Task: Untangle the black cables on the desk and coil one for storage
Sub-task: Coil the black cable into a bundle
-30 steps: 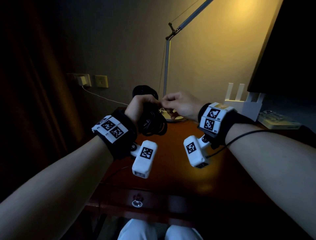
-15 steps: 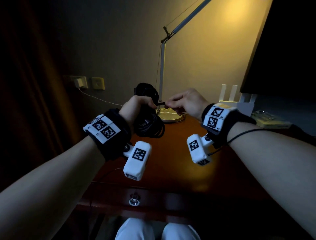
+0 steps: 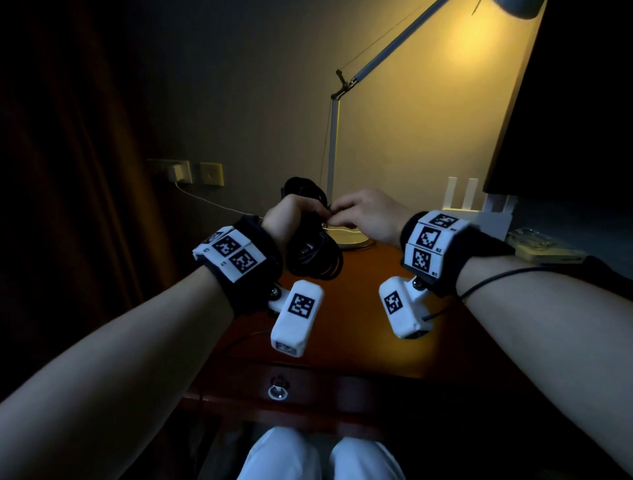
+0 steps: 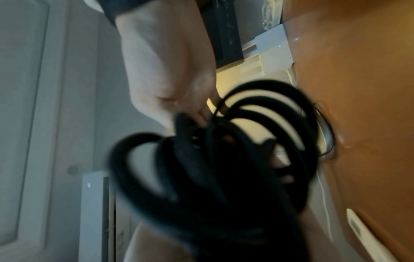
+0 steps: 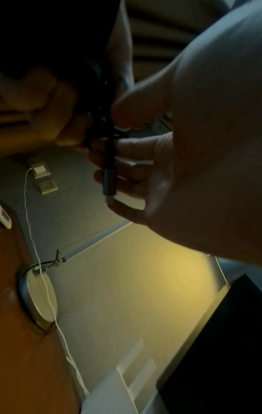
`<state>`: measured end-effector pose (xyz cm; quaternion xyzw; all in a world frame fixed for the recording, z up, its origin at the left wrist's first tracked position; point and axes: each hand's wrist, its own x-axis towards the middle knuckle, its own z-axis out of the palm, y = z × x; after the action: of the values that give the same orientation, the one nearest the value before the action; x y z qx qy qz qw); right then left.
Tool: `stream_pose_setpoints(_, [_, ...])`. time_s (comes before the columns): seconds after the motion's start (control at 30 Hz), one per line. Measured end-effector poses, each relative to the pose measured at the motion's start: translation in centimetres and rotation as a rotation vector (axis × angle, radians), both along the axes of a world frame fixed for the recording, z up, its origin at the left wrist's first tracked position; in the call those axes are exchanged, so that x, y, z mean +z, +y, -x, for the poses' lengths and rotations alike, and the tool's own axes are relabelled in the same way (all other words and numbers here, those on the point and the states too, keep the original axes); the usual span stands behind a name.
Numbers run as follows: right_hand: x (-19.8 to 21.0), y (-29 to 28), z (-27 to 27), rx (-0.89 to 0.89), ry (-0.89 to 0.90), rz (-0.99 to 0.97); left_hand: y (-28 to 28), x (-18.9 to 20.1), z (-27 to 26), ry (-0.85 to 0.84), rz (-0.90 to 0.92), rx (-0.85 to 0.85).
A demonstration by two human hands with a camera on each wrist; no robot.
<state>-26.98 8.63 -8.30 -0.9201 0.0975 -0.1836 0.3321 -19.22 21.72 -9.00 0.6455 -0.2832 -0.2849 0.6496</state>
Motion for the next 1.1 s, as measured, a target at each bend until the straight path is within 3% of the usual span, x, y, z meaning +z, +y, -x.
stream_pose_setpoints(0.13, [0.0, 0.9, 0.8, 0.035, -0.009, -0.031, 1.1, -0.1, 0.2, 0.116, 0.048, -0.120])
stream_pose_setpoints(0.33, [0.0, 0.7, 1.1, 0.035, -0.086, -0.035, 1.9, 0.6, 0.9, 0.053, -0.007, 0.000])
stream_pose_setpoints(0.77, [-1.0, -0.6, -0.4, 0.003, -0.213, -0.055, 2.6, 0.8, -0.7, 0.126, -0.062, -0.007])
stream_pose_setpoints(0.97, [-0.6, -0.4, -1.5, -0.003, -0.165, -0.088, 2.4, 0.5, -2.2, 0.111, -0.110, -0.061])
stream_pose_setpoints(1.1, [-0.1, -0.6, -2.3, -0.019, -0.090, -0.089, 1.6, -0.2, -3.4, 0.069, -0.145, -0.192])
